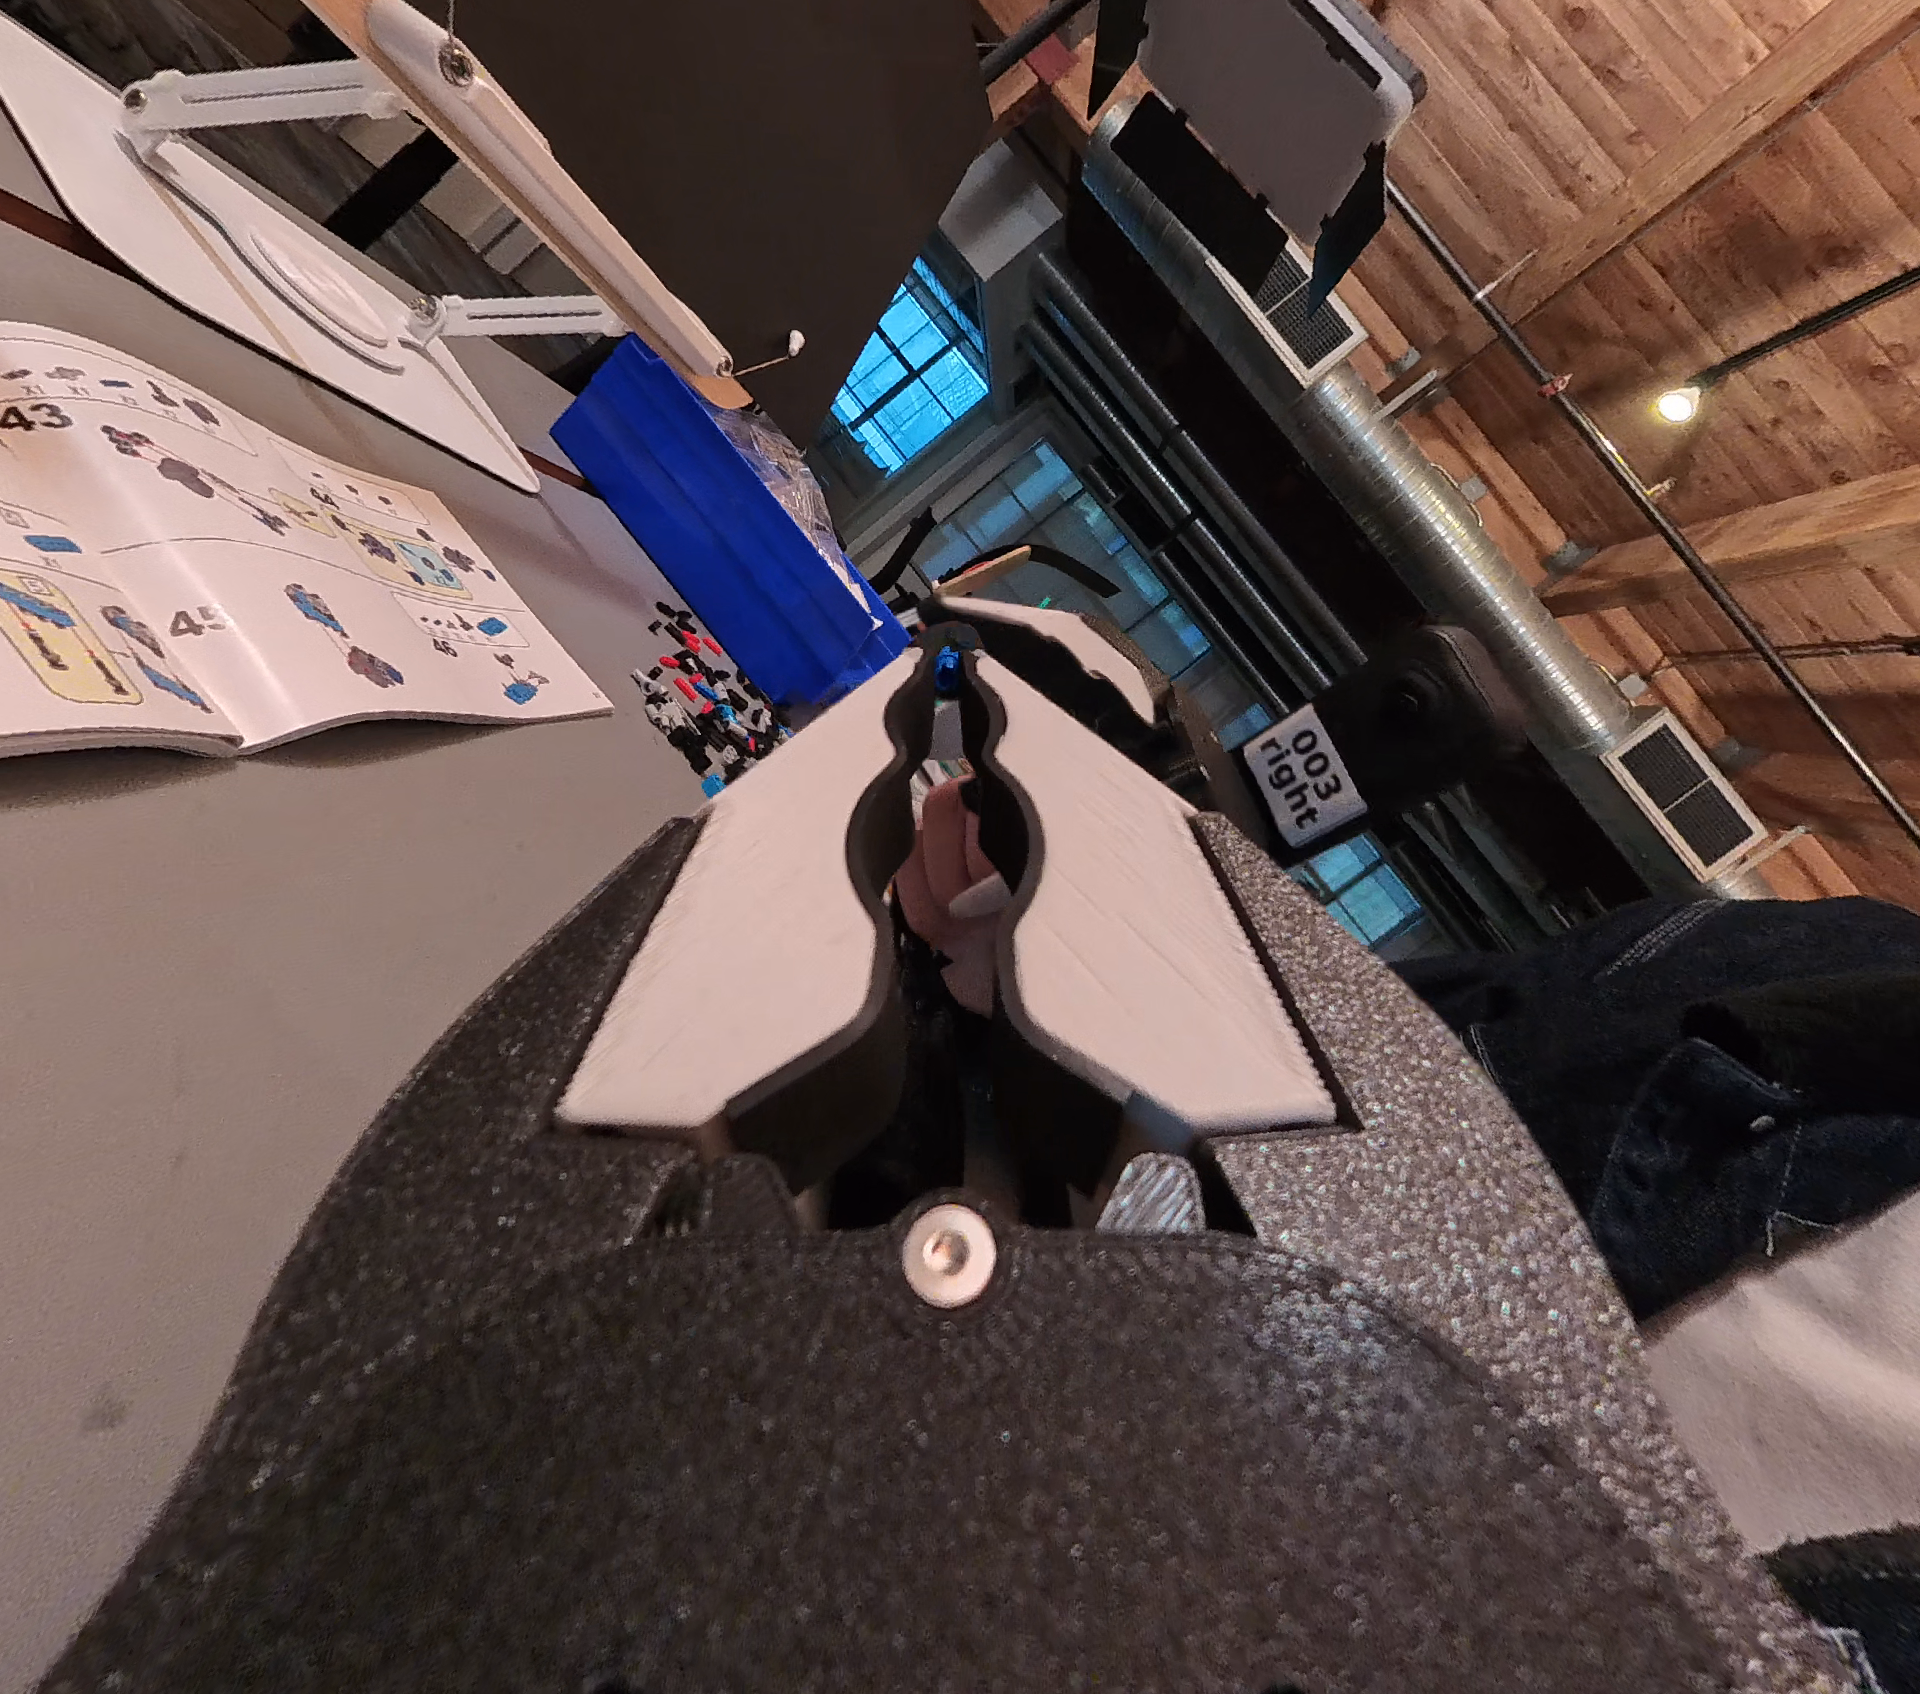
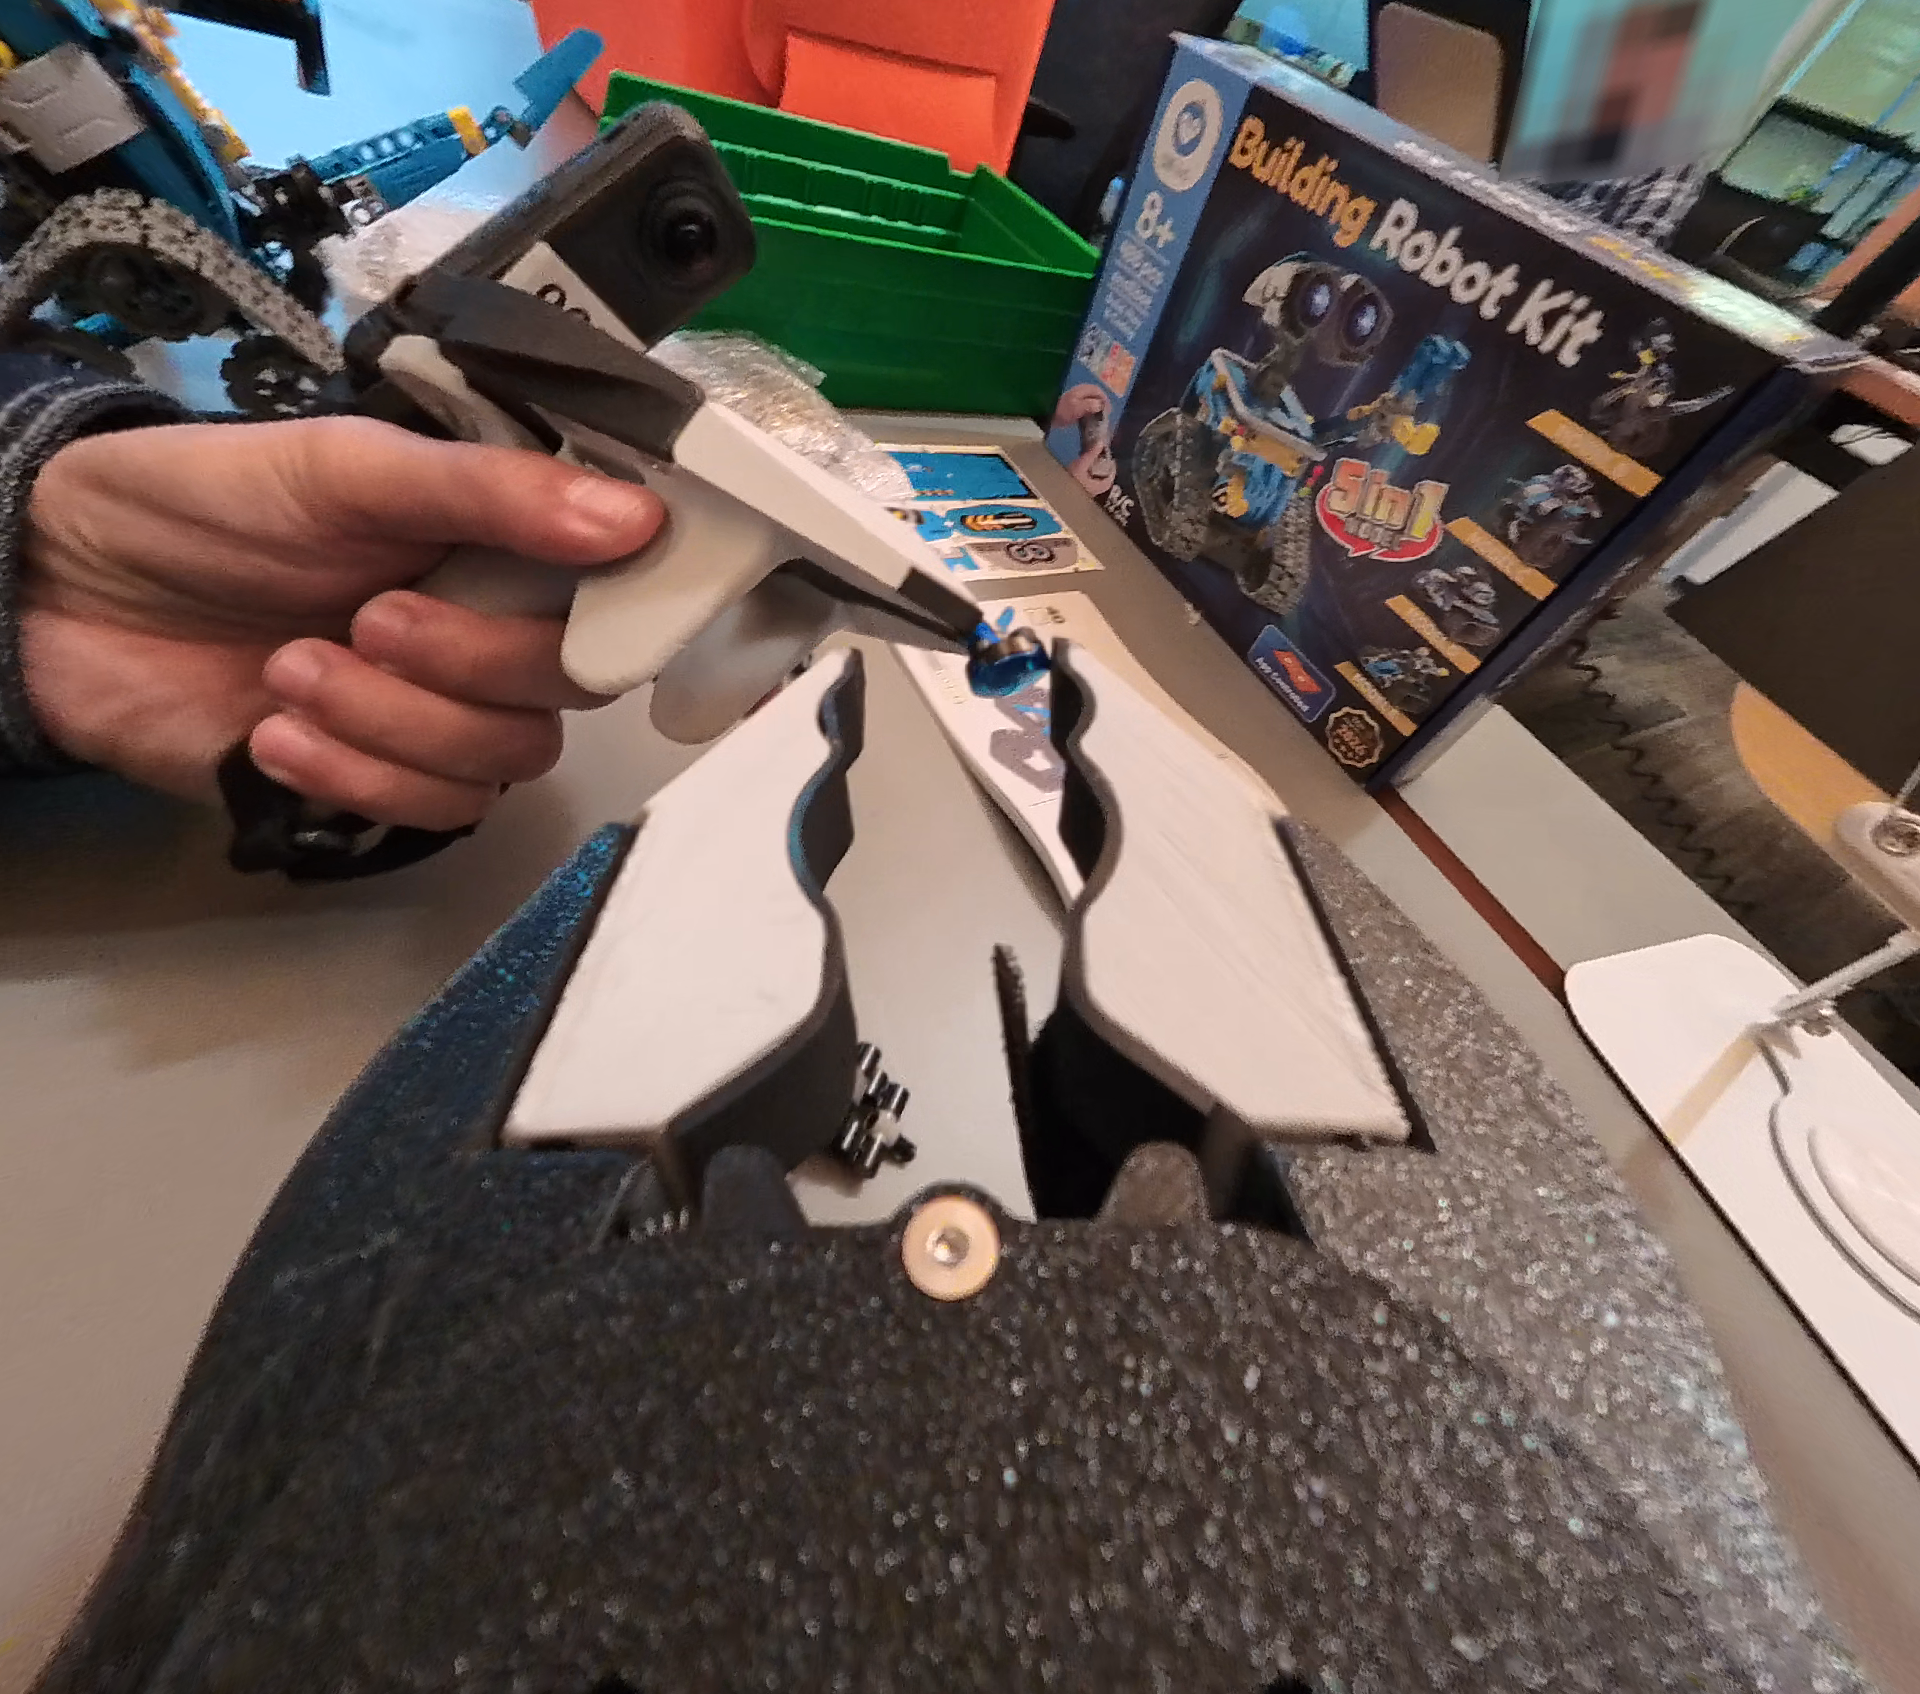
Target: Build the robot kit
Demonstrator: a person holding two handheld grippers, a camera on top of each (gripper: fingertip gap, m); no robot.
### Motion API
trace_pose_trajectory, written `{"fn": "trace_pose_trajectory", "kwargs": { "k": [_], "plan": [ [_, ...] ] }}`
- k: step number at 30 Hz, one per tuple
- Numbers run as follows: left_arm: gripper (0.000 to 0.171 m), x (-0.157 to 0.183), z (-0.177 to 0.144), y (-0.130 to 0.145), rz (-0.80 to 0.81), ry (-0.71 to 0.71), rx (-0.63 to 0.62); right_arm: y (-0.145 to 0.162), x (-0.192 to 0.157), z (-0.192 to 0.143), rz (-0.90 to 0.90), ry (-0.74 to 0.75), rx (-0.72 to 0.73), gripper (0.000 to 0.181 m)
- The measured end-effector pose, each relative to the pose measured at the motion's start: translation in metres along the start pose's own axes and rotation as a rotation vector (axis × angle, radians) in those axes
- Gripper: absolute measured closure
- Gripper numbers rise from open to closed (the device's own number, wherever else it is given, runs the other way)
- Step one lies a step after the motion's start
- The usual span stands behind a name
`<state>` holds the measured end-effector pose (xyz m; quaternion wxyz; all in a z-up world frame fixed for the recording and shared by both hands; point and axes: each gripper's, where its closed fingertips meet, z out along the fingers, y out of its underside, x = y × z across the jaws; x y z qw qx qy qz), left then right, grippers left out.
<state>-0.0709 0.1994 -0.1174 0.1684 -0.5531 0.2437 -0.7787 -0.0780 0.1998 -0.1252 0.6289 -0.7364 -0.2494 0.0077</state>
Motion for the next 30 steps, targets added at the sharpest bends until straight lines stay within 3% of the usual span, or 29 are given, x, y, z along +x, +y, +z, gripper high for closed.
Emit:
{"fn": "trace_pose_trajectory", "kwargs": {
  "k": [3,7,14,18,21,23,27,30],
  "plan": [
    [0.168,0.000,0.003,0.008,0.006,-0.004,-0.051,0.002,0.004,0.001,-0.069,0.063,-0.022,0.159],
    [0.169,0.000,0.004,0.011,0.004,-0.001,-0.067,0.004,0.005,-0.001,-0.187,0.086,-0.039,0.163],
    [0.168,-0.013,-0.005,0.004,0.127,-0.121,-0.082,0.013,0.011,-0.007,-0.172,0.068,-0.075,0.166],
    [0.168,-0.020,-0.009,0.010,0.207,-0.186,-0.144,0.058,0.014,-0.025,-0.077,-0.049,-0.227,0.166],
    [0.168,-0.020,-0.002,0.029,0.273,-0.199,-0.245,0.104,0.009,-0.052,0.079,-0.157,-0.395,0.166],
    [0.168,-0.015,0.004,0.050,0.306,-0.166,-0.349,0.119,-0.006,-0.079,0.226,-0.271,-0.409,0.166],
    [0.168,-0.016,0.014,0.093,0.325,-0.170,-0.533,0.151,-0.015,-0.110,0.307,-0.263,-0.460,0.166],
    [0.168,-0.019,0.014,0.103,0.382,-0.194,-0.586,0.167,-0.016,-0.119,0.296,-0.234,-0.516,0.166]
  ]
}}
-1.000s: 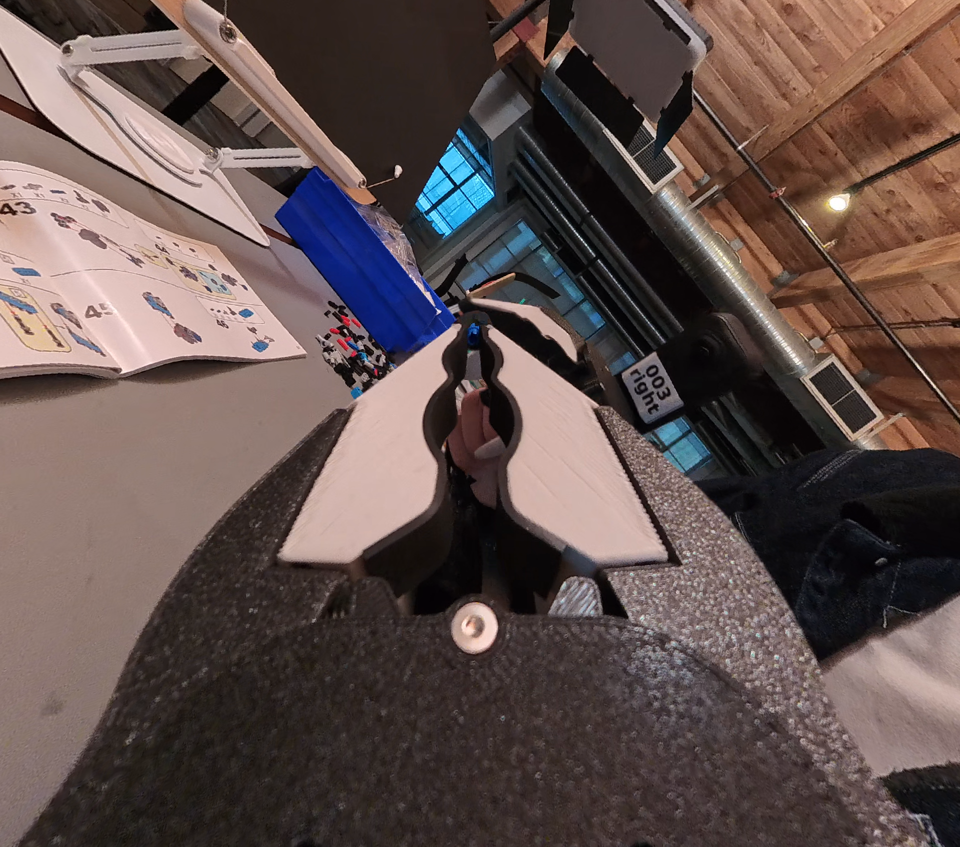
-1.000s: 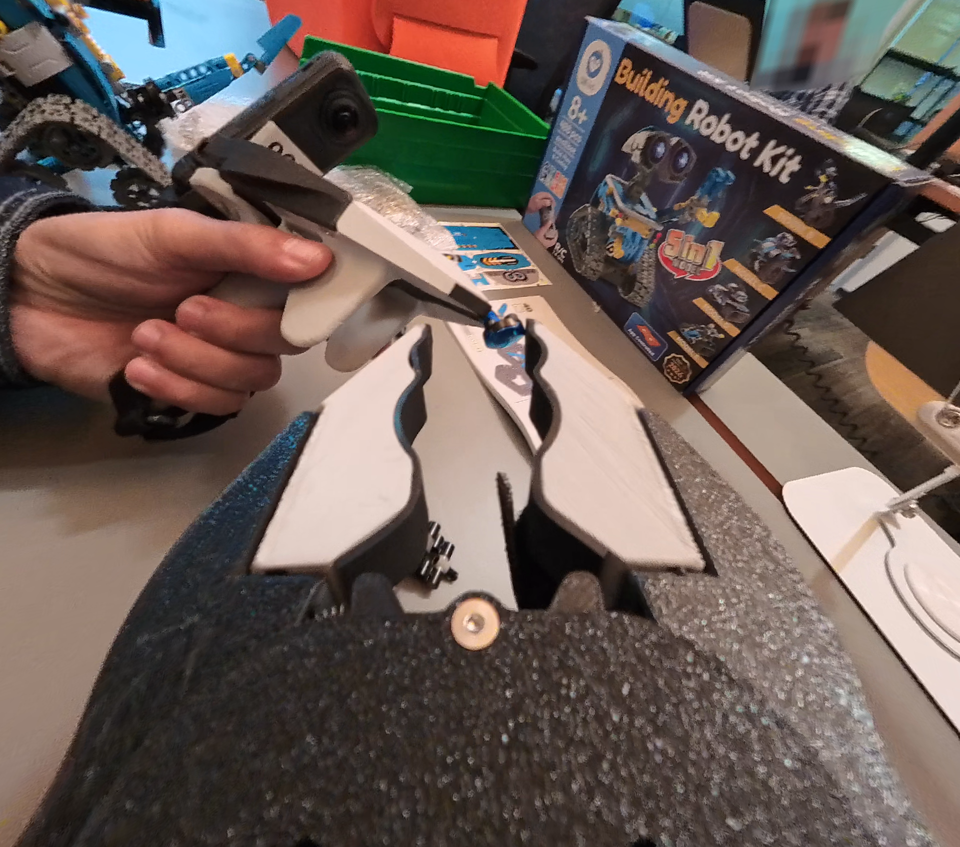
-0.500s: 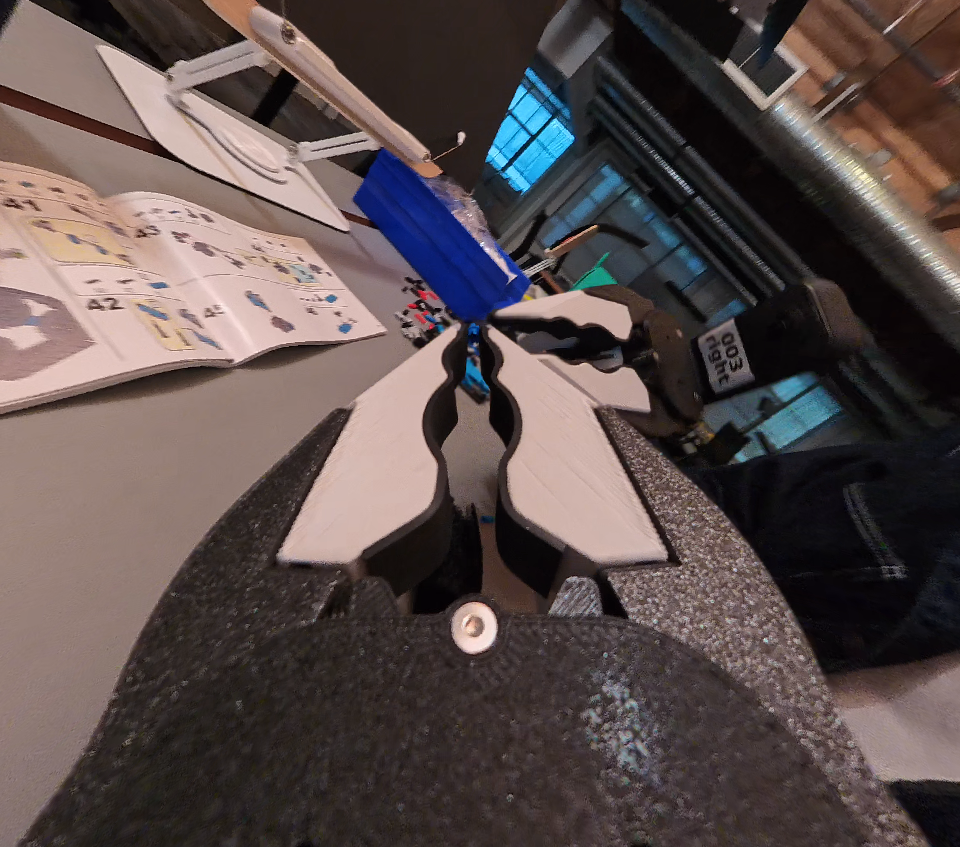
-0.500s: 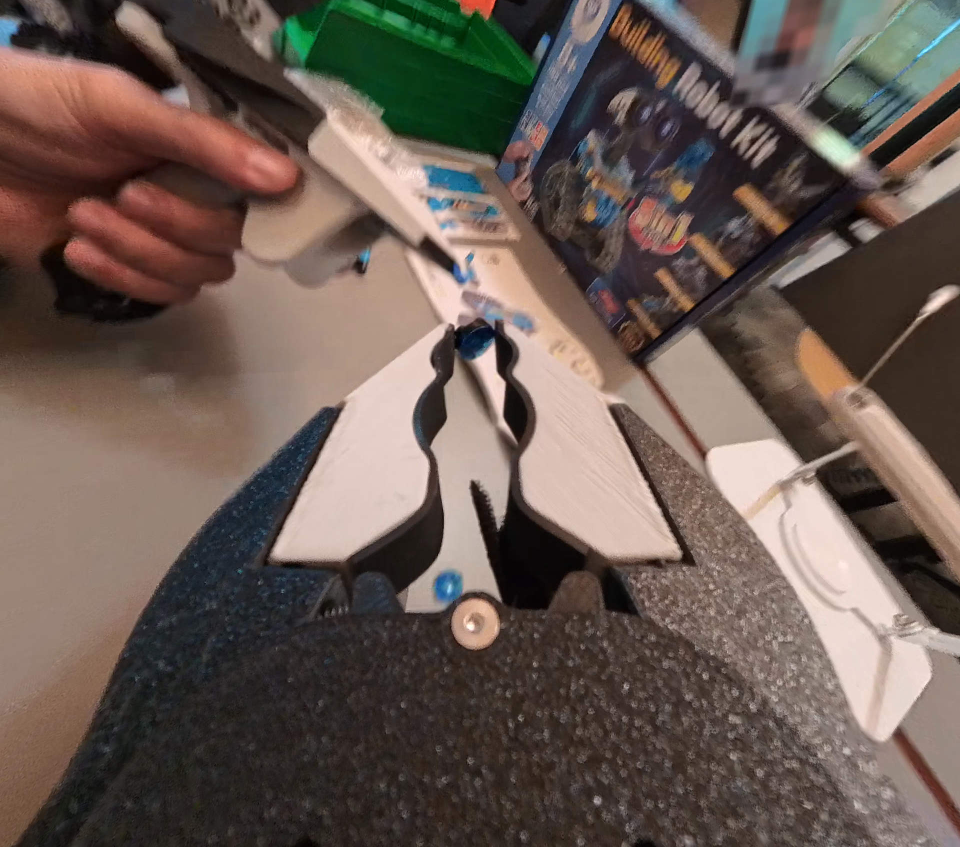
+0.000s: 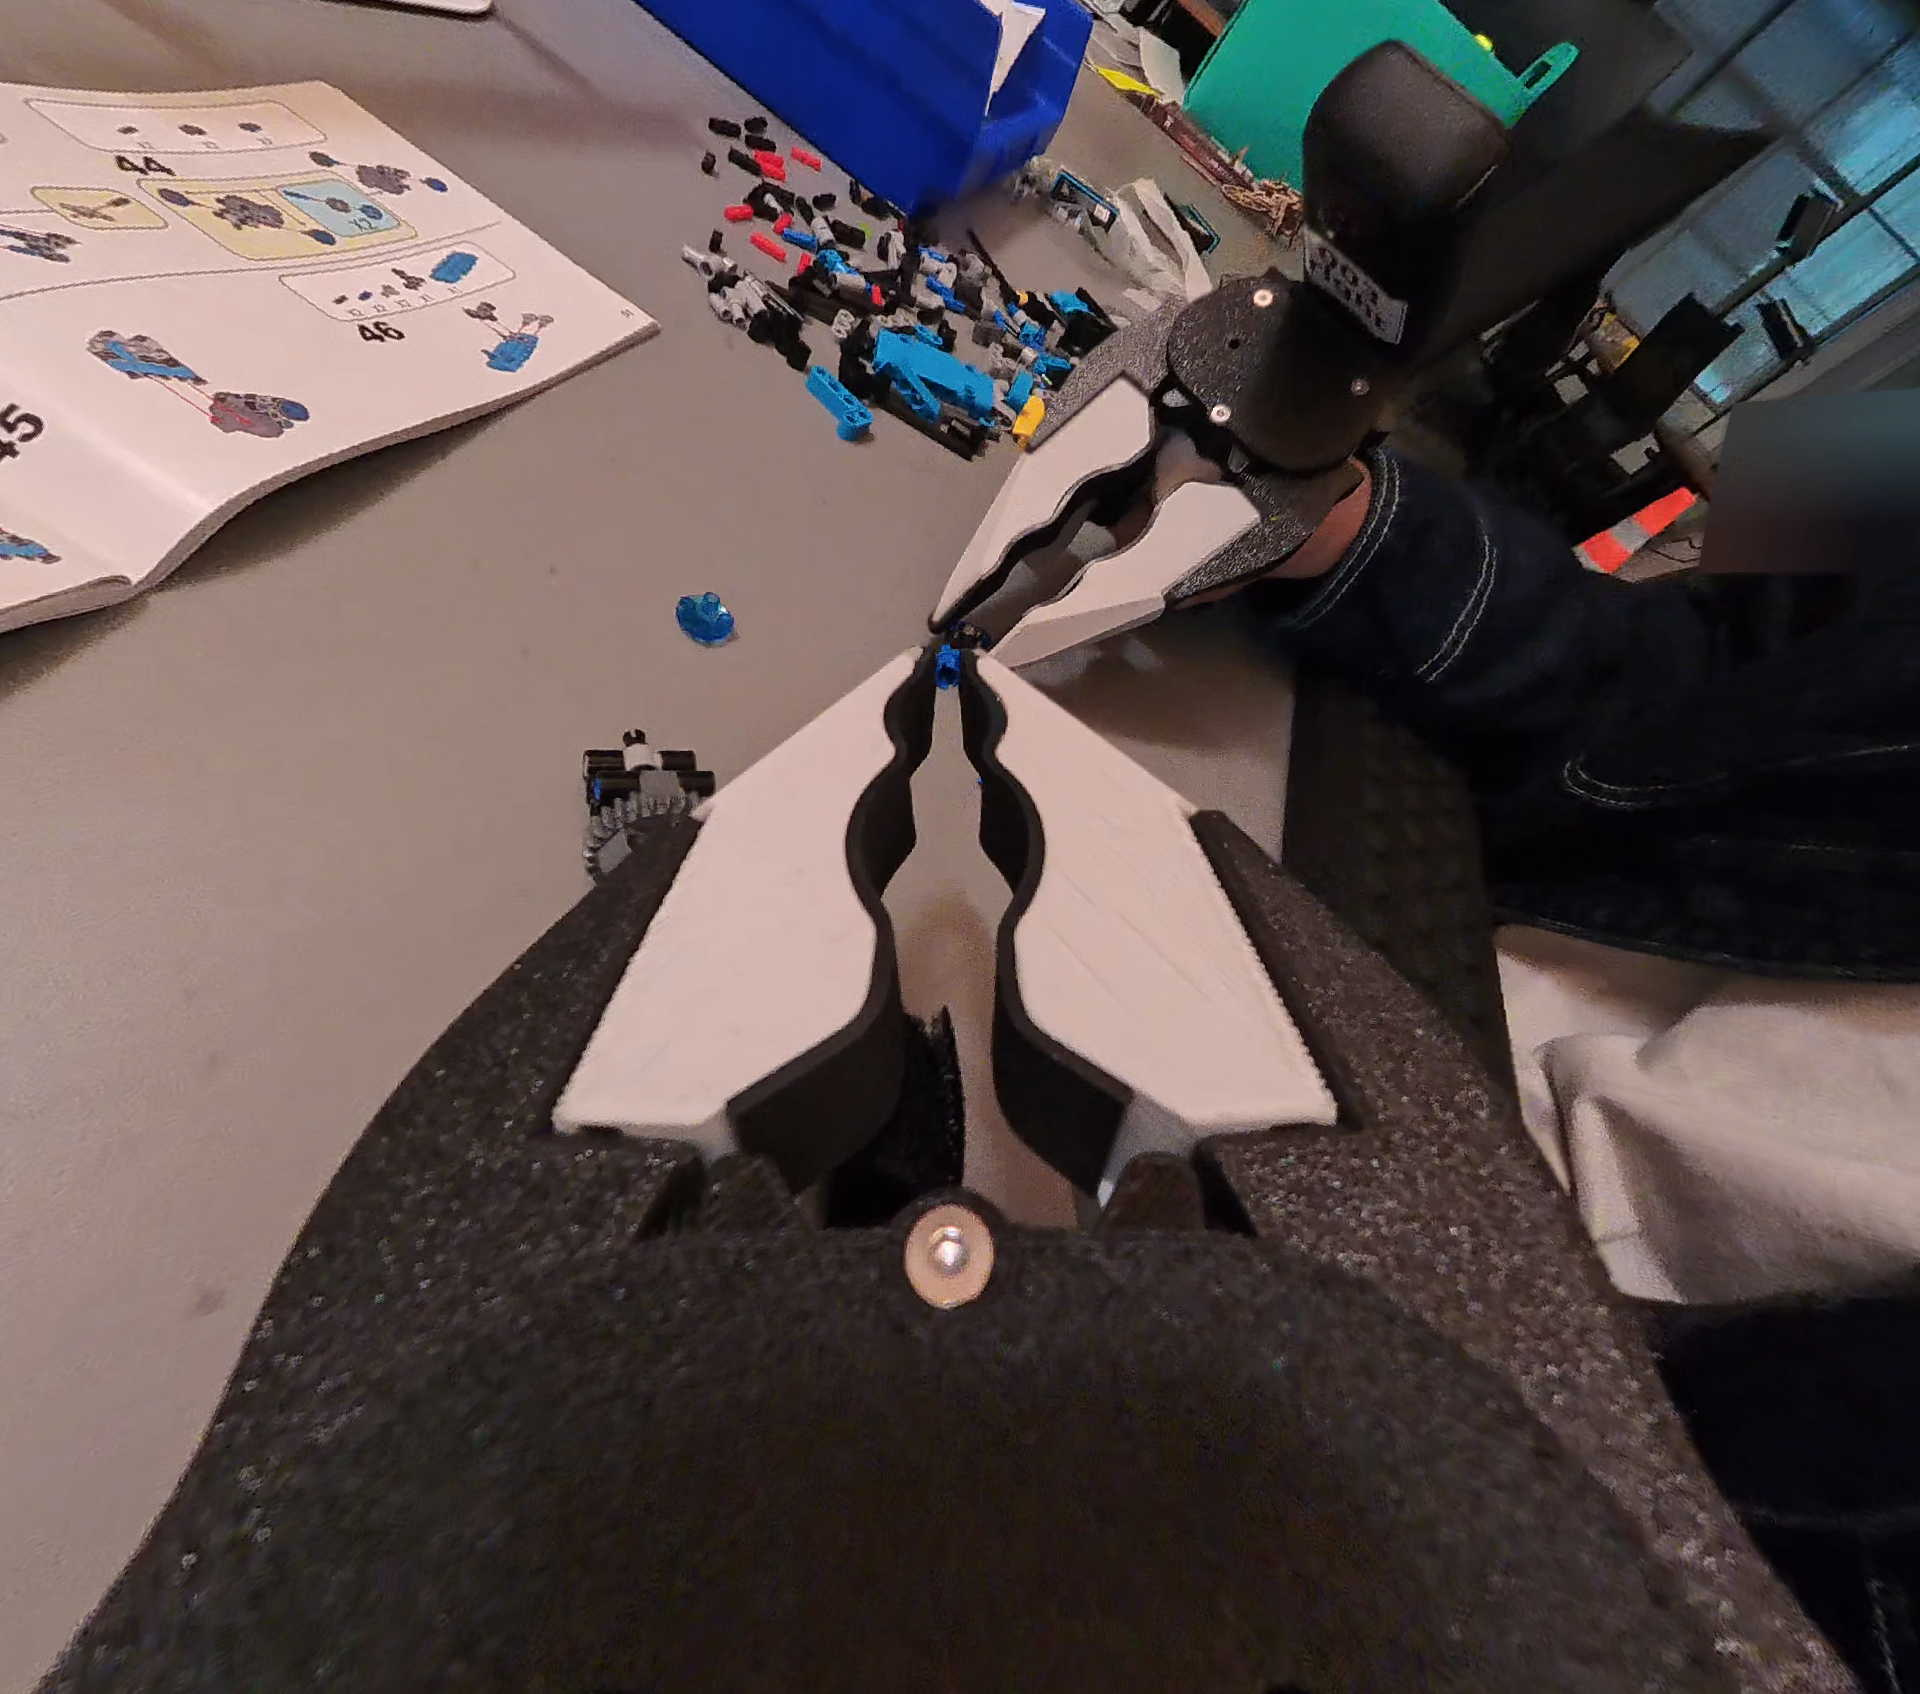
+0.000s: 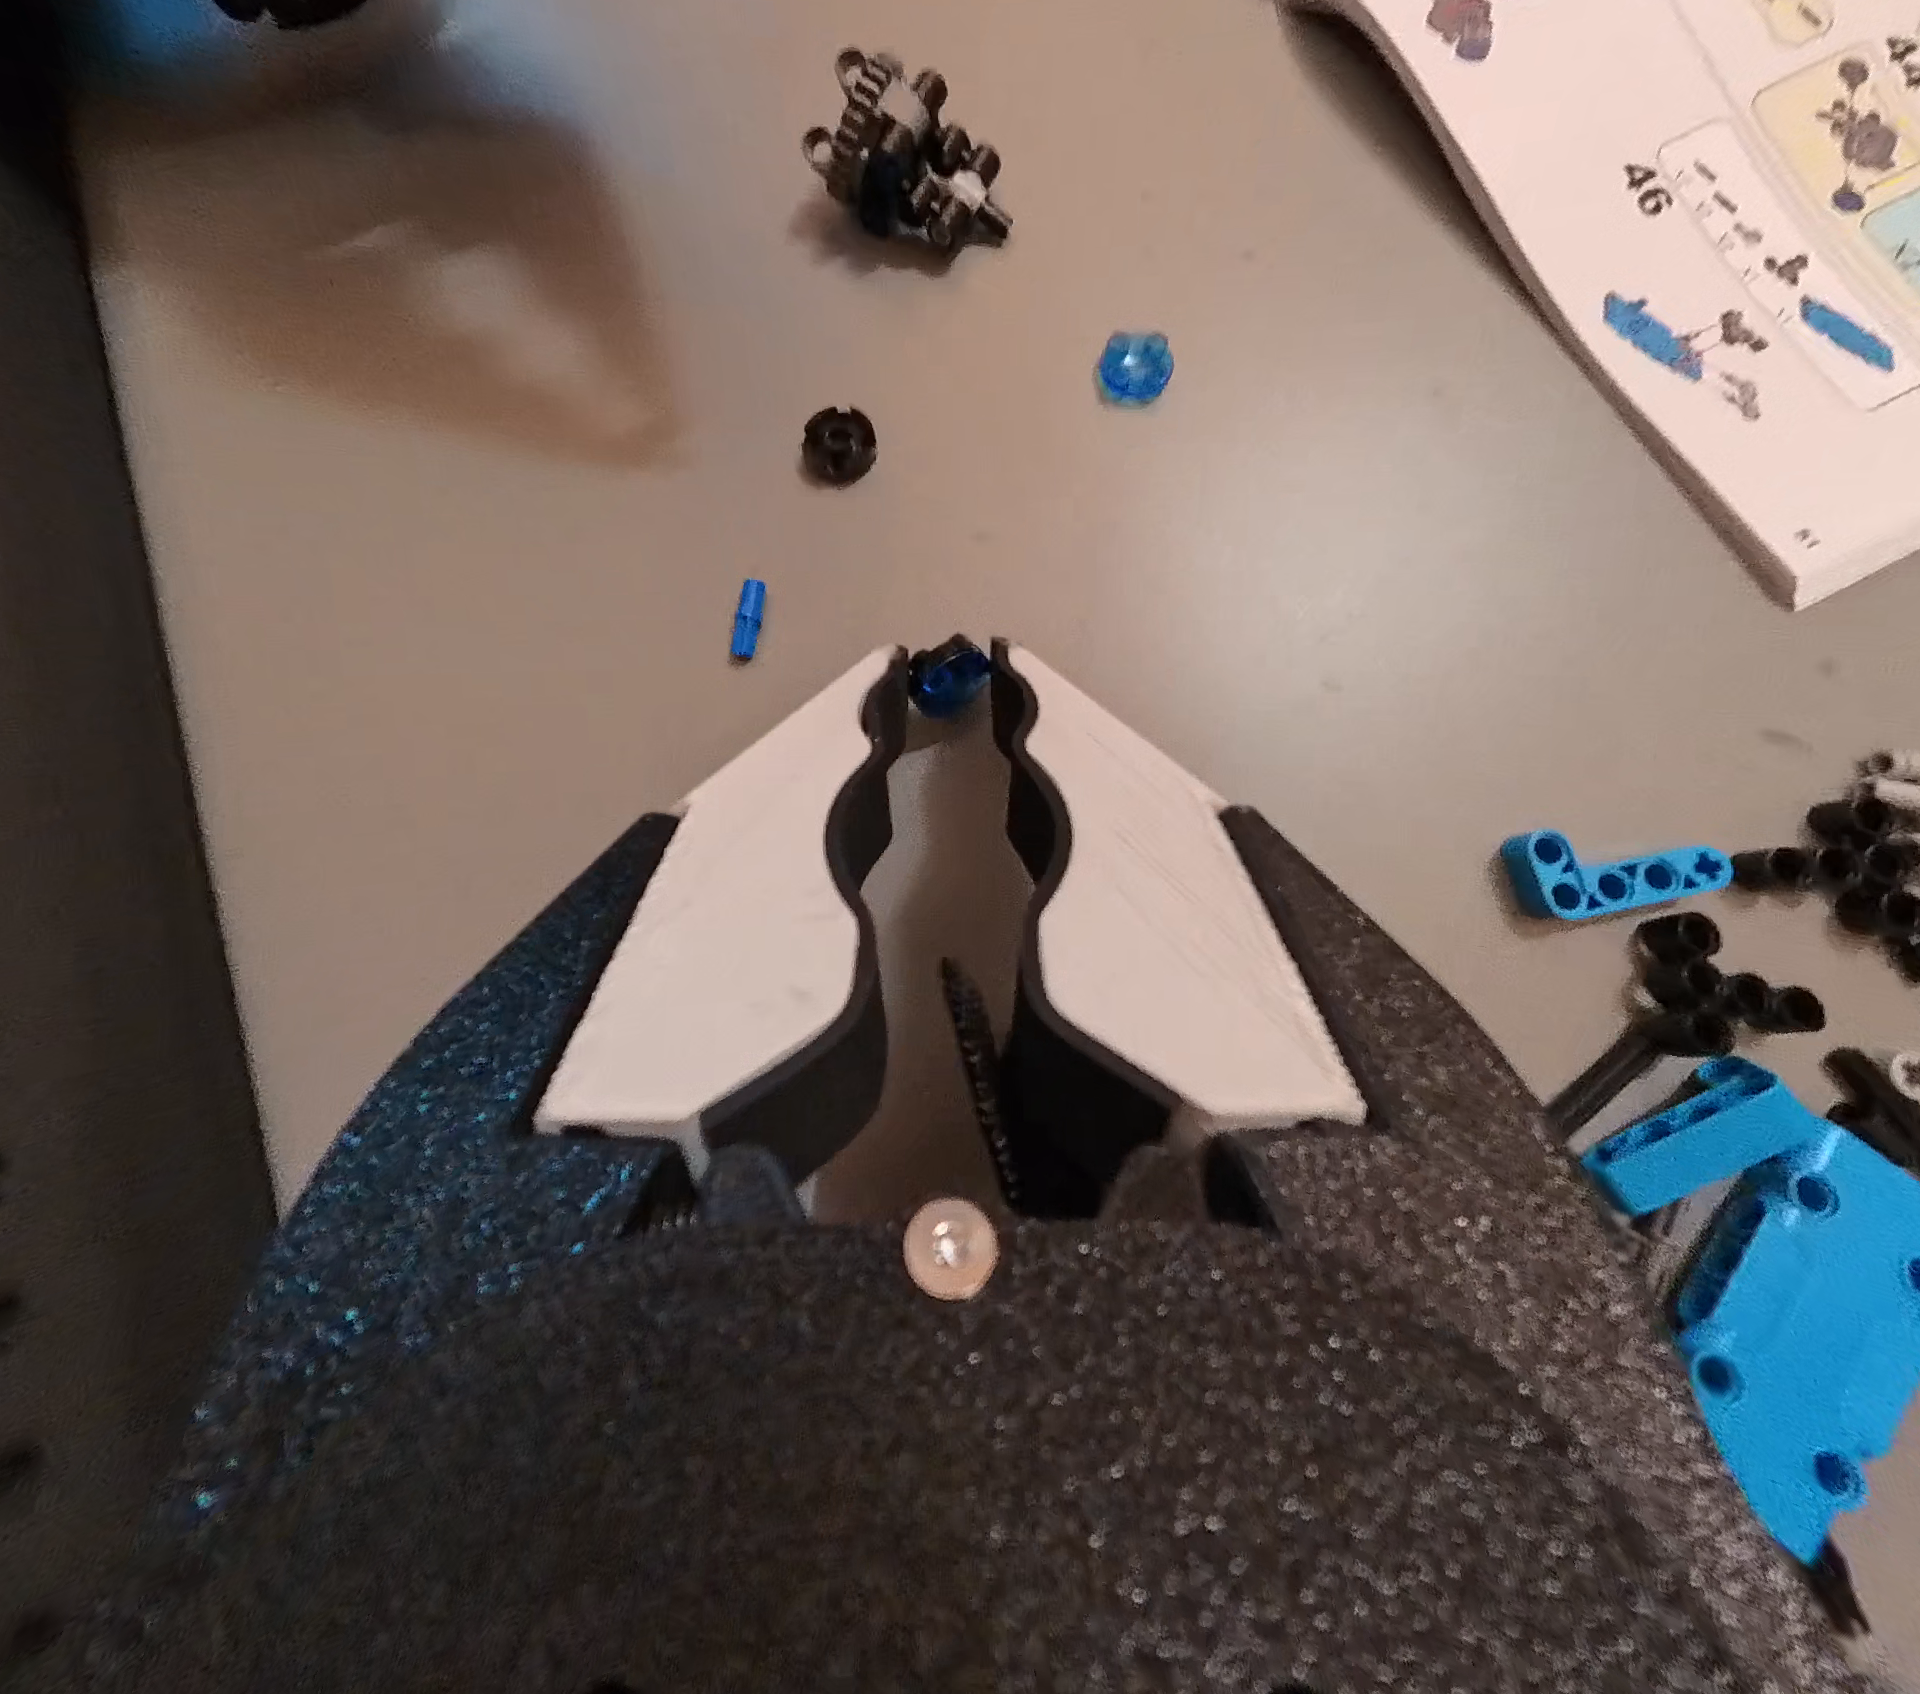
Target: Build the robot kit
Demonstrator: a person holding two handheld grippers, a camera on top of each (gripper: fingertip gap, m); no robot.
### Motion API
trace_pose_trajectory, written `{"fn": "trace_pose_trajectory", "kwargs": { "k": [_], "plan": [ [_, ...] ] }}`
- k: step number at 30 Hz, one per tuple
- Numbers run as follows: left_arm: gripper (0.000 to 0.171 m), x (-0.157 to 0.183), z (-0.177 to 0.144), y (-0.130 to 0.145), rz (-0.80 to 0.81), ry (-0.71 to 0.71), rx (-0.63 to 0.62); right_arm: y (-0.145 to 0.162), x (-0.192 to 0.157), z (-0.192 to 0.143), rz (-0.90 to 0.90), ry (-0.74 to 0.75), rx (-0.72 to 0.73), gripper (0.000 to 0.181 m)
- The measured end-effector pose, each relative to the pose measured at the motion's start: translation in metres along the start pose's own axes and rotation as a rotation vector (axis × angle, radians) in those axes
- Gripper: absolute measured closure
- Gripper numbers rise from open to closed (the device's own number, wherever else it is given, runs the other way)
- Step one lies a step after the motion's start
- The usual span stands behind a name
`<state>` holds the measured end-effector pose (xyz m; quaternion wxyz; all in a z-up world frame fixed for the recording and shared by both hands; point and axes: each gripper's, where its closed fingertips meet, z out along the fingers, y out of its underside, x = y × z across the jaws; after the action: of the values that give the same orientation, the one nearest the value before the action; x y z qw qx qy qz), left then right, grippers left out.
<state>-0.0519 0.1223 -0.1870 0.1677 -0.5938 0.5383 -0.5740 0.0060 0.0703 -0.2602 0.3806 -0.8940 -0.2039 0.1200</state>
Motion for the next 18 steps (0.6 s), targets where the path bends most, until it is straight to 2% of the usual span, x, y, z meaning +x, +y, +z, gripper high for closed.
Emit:
{"fn": "trace_pose_trajectory", "kwargs": {
  "k": [8,13,18],
  "plan": [
    [0.168,-0.004,-0.003,-0.001,-0.012,-0.014,0.012,0.008,-0.004,0.001,-0.037,-0.038,-0.023,0.165],
    [0.168,-0.004,-0.004,-0.001,0.000,-0.019,0.014,0.010,-0.007,-0.011,-0.071,-0.086,-0.022,0.154],
    [0.168,-0.002,-0.004,-0.001,-0.005,-0.003,0.012,0.010,0.002,-0.022,-0.273,-0.089,0.009,0.153]
  ]
}}
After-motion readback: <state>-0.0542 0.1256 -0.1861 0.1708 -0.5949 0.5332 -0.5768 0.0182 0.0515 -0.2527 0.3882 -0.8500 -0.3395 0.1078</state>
